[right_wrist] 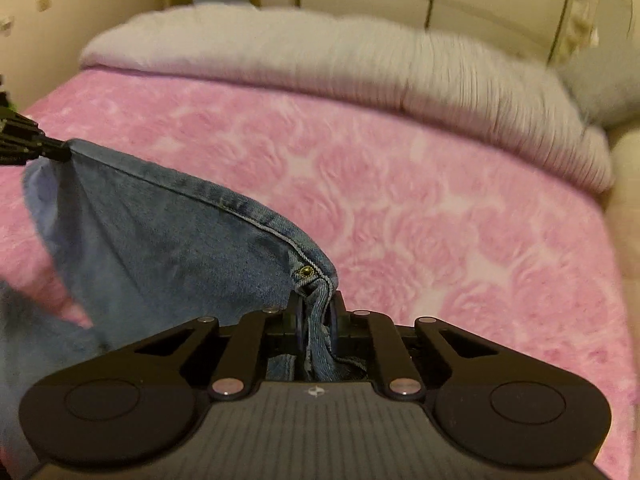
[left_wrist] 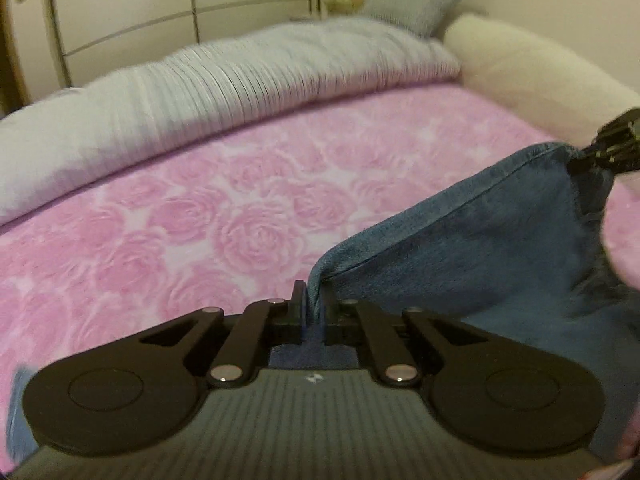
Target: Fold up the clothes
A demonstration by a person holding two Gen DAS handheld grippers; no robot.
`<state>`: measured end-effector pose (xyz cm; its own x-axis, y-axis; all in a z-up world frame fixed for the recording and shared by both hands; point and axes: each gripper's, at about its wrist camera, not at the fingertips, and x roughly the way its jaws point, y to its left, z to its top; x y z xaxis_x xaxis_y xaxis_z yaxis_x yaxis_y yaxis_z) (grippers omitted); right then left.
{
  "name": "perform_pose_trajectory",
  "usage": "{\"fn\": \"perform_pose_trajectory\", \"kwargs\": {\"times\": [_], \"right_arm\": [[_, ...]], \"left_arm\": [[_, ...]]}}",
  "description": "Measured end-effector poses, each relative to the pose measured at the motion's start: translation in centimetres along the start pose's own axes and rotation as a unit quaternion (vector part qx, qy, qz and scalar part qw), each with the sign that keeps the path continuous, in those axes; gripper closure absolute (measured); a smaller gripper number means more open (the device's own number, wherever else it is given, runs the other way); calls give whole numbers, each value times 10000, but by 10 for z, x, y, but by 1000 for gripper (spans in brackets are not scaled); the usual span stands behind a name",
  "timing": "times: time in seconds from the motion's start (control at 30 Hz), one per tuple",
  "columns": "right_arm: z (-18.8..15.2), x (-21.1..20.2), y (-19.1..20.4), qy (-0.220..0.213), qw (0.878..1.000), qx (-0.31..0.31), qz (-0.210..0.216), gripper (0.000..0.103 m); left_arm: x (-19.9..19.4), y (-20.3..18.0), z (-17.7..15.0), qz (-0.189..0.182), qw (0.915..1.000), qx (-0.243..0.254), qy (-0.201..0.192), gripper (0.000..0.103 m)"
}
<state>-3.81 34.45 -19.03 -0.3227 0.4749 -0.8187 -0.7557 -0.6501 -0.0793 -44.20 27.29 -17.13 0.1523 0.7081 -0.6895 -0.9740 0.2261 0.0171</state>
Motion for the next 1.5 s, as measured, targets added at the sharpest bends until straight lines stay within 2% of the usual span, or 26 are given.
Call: {"fn": "perform_pose_trajectory", "kwargs": {"times": [0.13,0.23,0.27,0.33,0.37,0.43,0.5,0.53,0.57,0.6,0.7,0.73,0.83,0.9,0.93,1.0,1.13,1.2,1.23,1.27,1.33,1.43,1.47,1.5], "right_arm": [[-43,-48,44,73,9984,-541,-127,92],[-76,-85,77,128,9952,-946,-222,88],[-86,-89,81,152,9966,-781,-211,77],[-104,-86,76,212,9997,26,-122,60],[-114,-85,74,241,9988,430,-77,60],[-132,-81,69,298,9919,1234,13,58],[-150,-78,64,354,9785,2030,103,54],[-159,-77,61,380,9693,2424,148,52],[-169,-75,59,407,9586,2813,192,49],[-178,-74,57,432,9462,3198,236,49],[-205,-69,49,504,8998,4318,366,48],[-215,-68,47,526,8814,4677,409,48],[-235,-57,31,149,8092,5846,574,48],[-245,-52,24,-67,7736,6304,643,48],[-246,-50,22,-156,7619,6443,642,48],[-250,-47,15,-258,7467,6623,563,48],[-258,-35,3,-418,7291,6815,468,49],[-260,-23,0,-450,7199,6902,583,51],[-259,-19,0,-457,7196,6902,618,59],[-257,-15,0,-458,7226,6869,624,77],[-245,-20,1,-470,7433,6657,474,83],[-228,-37,4,-628,7747,6283,324,87],[-223,-46,4,-712,7827,6174,334,88],[-220,-56,5,-772,7886,6090,354,88]], "left_arm": [[-77,-40,-50,36,9993,-333,140,100],[-103,-74,-108,-55,9928,-961,713,97],[-103,-84,-129,-42,9882,-1180,972,96],[-103,-102,-164,-55,9763,-1636,1414,96],[-104,-108,-178,-86,9695,-1871,1578,96],[-111,-116,-193,-107,9592,-2280,1667,95],[-117,-118,-198,-71,9501,-2660,1625,87],[-120,-116,-198,-45,9454,-2866,1551,83],[-118,-110,-200,-10,9377,-3148,1471,74],[-116,-104,-202,27,9288,-3436,1388,70],[-106,-84,-207,160,8997,-4205,1156,68],[-101,-78,-208,223,8911,-4399,1093,68],[-83,-64,-216,355,8708,-4801,997,65],[-73,-56,-219,424,8612,-4967,995,62],[-68,-53,-220,503,8590,-4993,1015,60],[-59,-50,-222,621,8558,-5026,1053,60],[-41,-44,-230,725,8547,-4994,1214,65],[-39,-43,-231,792,8618,-4845,1277,84],[-39,-43,-232,828,8653,-4767,1308,92],[-40,-41,-232,819,8682,-4717,1305,97],[-49,-40,-231,780,8708,-4700,1213,100],[-81,-49,-220,860,8938,-4307,907,100],[-96,-53,-217,877,8989,-4222,783,100],[-106,-57,-217,893,9000,-4207,716,100]]}}
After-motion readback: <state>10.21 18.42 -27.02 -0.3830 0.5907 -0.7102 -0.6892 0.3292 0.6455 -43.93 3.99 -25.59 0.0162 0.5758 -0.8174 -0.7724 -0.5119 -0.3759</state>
